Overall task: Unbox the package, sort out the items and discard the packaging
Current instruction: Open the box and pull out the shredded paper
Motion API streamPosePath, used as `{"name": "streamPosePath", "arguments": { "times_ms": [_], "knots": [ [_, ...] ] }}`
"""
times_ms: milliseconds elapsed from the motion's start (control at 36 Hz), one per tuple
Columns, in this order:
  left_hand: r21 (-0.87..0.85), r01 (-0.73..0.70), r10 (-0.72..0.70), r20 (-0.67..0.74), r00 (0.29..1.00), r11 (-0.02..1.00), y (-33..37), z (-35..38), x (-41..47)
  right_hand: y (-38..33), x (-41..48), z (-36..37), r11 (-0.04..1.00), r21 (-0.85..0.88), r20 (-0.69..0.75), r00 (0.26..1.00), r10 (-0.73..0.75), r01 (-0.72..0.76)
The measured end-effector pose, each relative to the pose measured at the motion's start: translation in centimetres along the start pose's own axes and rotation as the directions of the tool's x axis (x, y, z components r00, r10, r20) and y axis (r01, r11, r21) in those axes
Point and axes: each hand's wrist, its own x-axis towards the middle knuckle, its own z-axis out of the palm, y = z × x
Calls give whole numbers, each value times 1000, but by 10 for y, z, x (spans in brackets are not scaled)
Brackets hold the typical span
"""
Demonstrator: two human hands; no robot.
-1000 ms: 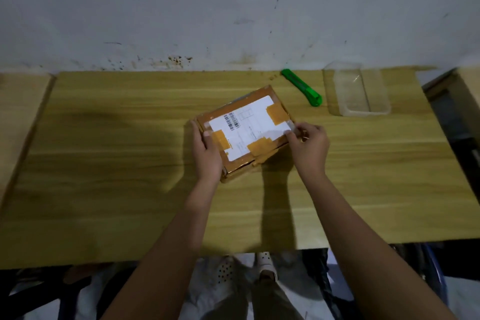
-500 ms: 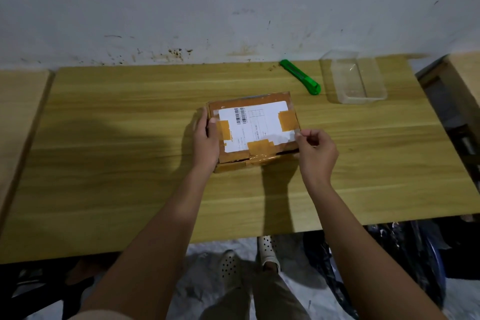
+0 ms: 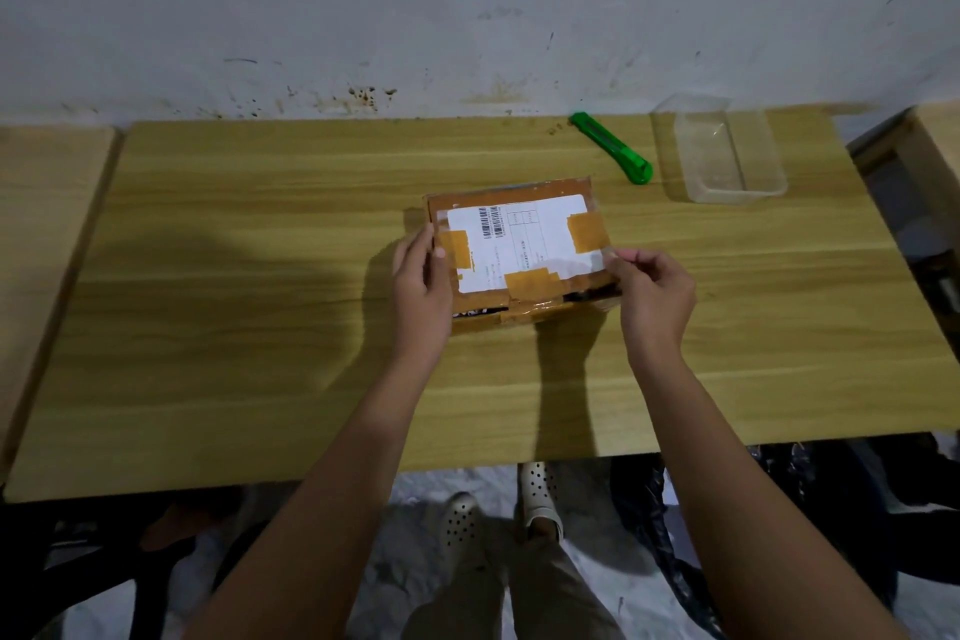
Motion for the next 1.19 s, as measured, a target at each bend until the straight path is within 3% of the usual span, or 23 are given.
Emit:
{"name": "streamPosePath", "arguments": {
  "times_ms": [111,250,361,556,694,778,917,1056,1194],
  "knots": [
    [-10,-100,100,81,992,995,-8,-4,-26,-6,3,0,989,137,-1,999,53,-52],
    [-22,-157,158,167,973,987,-11,-9,-30,-12,2,-2,985,156,7,997,-77,75],
    [-33,-205,207,76,975,978,7,-9,-17,-19,-2,-3,949,236,48,973,-227,210],
    [-76,-241,232,-111,966,968,51,5,27,-48,25,16,914,148,73,918,-390,377],
    [144,-299,323,-197,926,943,59,16,67,-67,67,45,874,62,84,870,-487,483],
    [248,-293,344,-196,918,924,53,22,89,-69,91,62,858,-4,131,851,-509,514],
    [247,-333,370,-117,922,910,34,36,116,-58,122,82,848,-105,270,836,-478,519],
    [367,-239,249,23,968,899,16,47,131,-37,135,87,853,-207,405,835,-372,480],
    [426,-139,128,54,990,894,12,50,129,-26,134,84,835,-268,471,821,-322,481]
  ]
}}
